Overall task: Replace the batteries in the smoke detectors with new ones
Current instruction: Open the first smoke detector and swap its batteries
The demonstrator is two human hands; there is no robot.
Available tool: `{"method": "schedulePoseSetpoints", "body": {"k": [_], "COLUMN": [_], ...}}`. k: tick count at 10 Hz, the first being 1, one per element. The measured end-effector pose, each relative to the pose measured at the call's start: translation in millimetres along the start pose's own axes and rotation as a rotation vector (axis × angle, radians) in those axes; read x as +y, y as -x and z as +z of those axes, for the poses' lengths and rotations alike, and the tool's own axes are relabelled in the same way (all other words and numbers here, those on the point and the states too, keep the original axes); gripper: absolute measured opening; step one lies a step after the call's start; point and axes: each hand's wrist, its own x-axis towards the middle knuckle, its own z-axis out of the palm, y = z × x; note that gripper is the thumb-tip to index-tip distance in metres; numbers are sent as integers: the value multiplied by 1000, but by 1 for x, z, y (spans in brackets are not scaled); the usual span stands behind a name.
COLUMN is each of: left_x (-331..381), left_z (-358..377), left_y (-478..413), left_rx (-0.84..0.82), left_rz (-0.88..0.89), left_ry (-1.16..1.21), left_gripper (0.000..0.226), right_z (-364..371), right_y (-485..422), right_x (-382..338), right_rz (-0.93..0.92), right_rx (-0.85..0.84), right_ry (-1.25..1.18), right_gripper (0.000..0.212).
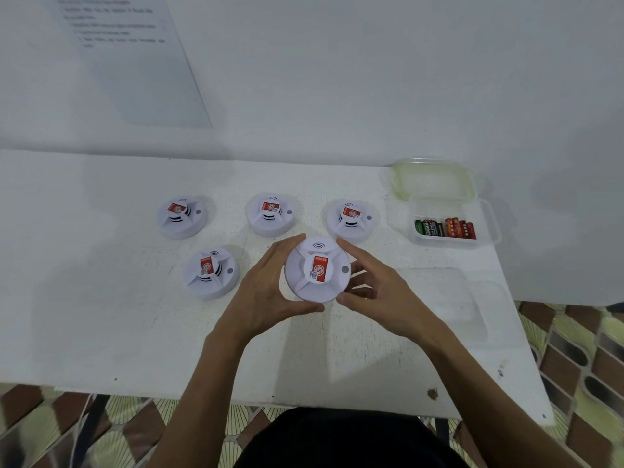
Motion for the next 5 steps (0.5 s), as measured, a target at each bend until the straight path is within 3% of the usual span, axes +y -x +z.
{"method": "schedulePoseSetpoints", "body": {"k": [1, 2, 3, 4, 5], "left_x": [0, -16, -4, -4, -10], "left_z": [-1, 7, 3, 1, 10], "left_y": [-3, -2, -2, -4, -1], "left_rx": [-4, -133, -101, 37, 51], "left_rz": [-5, 77, -28, 27, 182], "left_ry": [35, 149, 109, 26, 52], "left_gripper": [102, 66, 80, 96, 71], "right_z": [-1, -1, -1, -1, -1], "right_y": [1, 1, 2, 2, 1], "right_x": [0, -1, -2, -3, -2], "right_rz": [-1, -13, -21, -21, -22], "right_rx": [1, -10, -14, -8, -3], "right_ry": [13, 34, 43, 41, 37], "right_gripper": [75, 76, 78, 78, 78]}}
